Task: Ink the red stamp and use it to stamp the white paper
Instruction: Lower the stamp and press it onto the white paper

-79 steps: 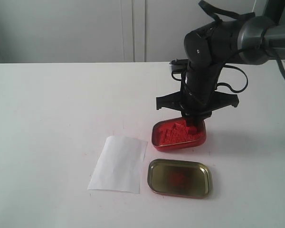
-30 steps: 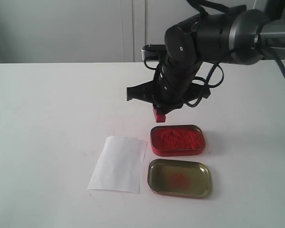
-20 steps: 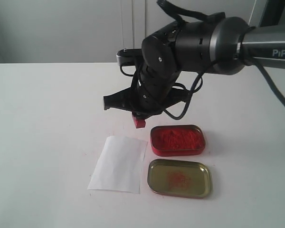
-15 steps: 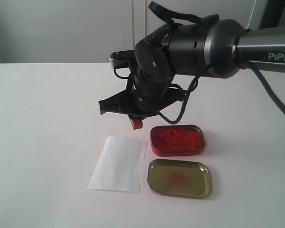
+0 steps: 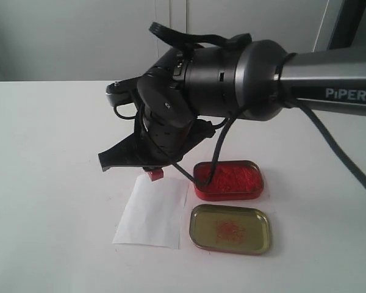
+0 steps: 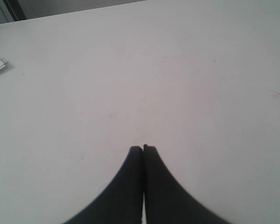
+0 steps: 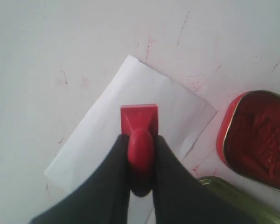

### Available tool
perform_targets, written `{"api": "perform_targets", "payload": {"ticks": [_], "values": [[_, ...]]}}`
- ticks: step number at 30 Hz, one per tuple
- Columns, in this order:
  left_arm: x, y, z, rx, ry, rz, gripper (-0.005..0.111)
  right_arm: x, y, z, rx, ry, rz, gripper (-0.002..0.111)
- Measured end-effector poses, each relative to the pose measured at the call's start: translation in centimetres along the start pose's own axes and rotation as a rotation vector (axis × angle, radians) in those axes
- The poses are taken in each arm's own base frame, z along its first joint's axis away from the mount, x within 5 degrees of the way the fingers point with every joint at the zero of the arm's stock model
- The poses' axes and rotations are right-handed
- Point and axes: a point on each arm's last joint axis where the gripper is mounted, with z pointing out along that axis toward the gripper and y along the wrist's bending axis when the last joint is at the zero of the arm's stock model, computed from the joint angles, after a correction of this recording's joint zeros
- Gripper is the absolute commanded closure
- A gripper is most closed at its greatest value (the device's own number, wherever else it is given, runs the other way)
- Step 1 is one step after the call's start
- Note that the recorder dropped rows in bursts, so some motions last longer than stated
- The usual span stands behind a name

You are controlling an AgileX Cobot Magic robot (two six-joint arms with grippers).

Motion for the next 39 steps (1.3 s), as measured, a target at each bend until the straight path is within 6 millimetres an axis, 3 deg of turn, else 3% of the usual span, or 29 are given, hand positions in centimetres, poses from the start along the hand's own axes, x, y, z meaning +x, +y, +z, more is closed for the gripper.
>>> {"api": "perform_targets", "payload": {"ticks": [4, 24, 39], "values": [[0.0, 0.0, 0.0, 0.000, 0.000, 0.000, 0.107, 0.3, 0.7, 0.0, -0.007, 0.005, -0.011, 0.108], [0.0, 0.0, 0.0, 0.000, 0.000, 0.000, 0.107, 2.2, 0.9, 4.7, 0.048, 0.148, -0.010, 0.108], [0.0, 0.0, 0.0, 0.000, 0.000, 0.000, 0.107, 2.1, 1.2, 5.0, 0.024, 0.128, -0.001, 0.108]]}}
